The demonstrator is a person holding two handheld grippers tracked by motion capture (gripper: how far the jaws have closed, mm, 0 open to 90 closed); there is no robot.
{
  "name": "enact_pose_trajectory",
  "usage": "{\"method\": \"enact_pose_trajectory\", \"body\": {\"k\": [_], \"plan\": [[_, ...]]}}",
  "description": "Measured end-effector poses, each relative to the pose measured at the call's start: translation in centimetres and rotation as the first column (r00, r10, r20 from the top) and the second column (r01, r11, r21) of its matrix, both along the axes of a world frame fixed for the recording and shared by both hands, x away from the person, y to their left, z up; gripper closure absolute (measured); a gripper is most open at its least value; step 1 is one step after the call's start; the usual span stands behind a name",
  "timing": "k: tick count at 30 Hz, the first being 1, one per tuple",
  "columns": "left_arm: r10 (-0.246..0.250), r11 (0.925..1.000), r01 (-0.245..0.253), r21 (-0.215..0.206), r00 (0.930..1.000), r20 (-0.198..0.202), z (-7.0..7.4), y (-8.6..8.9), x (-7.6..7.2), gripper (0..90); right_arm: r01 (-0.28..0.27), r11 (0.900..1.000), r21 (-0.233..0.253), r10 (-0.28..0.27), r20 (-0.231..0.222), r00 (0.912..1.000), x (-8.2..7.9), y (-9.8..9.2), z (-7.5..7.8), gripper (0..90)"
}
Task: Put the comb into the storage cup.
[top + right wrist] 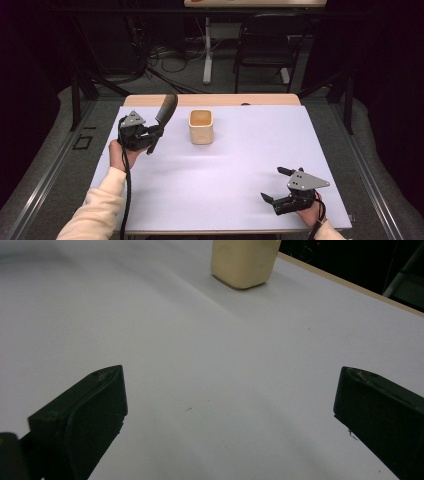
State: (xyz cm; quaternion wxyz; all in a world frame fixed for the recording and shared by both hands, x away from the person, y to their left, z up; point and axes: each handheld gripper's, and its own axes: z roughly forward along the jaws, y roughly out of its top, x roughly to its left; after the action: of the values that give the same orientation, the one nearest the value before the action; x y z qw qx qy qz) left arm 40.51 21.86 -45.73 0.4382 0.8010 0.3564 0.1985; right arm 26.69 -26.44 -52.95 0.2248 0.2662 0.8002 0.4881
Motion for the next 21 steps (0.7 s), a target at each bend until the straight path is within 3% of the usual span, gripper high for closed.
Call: {"method": "enact_pose_trajectory", "body": {"k": [21], "plan": [[0.020, 0.9989, -0.018, -0.044, 0.9990, 0.040, 1.01, -0.75, 0.83, 72.2, -0.004, 1.000, -0.002, 0.004, -0.008, 1.0000, 0.09, 0.11, -0.06, 0.2]]}}
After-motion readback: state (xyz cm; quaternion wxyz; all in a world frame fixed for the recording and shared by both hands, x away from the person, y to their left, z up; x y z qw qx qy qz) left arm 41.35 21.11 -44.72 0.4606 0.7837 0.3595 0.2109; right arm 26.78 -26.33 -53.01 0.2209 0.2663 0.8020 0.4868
